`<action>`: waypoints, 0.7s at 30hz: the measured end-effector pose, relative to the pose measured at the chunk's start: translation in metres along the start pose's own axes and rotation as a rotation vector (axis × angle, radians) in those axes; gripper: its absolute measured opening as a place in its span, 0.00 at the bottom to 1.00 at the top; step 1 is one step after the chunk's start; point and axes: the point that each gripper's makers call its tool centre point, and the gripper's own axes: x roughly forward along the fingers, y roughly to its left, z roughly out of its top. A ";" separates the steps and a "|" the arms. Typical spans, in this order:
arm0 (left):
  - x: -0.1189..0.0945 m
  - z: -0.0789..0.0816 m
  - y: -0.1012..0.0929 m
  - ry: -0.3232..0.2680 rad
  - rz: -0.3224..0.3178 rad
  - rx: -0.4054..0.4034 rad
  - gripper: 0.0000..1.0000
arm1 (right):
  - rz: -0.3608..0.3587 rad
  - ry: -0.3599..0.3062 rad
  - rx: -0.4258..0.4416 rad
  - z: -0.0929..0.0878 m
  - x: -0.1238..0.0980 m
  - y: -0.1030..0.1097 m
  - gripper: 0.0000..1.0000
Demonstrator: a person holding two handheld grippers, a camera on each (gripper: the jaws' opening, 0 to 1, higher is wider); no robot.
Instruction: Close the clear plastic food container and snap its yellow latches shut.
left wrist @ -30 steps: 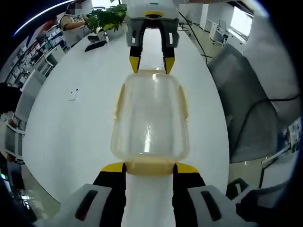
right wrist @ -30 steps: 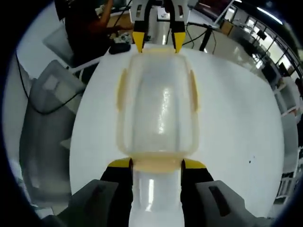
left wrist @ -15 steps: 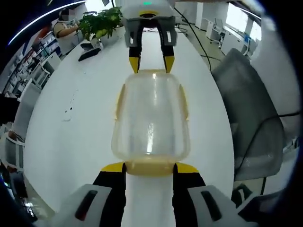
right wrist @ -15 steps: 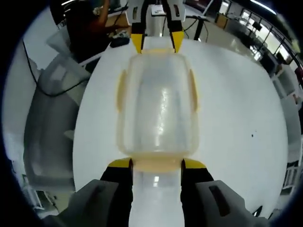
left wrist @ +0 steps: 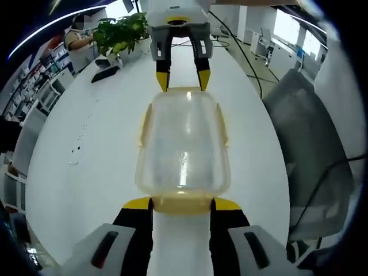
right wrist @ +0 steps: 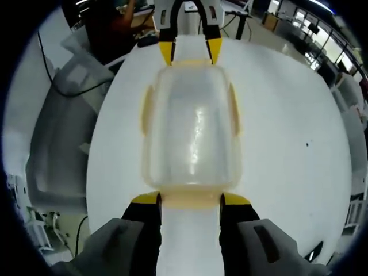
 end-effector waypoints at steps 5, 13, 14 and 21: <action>0.010 0.007 0.001 -0.009 0.010 0.005 0.32 | -0.007 0.016 -0.006 -0.011 0.001 -0.002 0.35; 0.027 0.016 -0.001 -0.014 0.011 0.010 0.32 | -0.006 0.047 -0.018 -0.029 0.008 -0.004 0.36; 0.027 0.016 -0.001 -0.015 0.012 0.010 0.32 | -0.009 0.050 -0.019 -0.030 0.008 -0.004 0.36; 0.030 0.017 0.000 -0.013 0.015 0.011 0.32 | -0.009 0.056 -0.022 -0.033 0.010 -0.006 0.36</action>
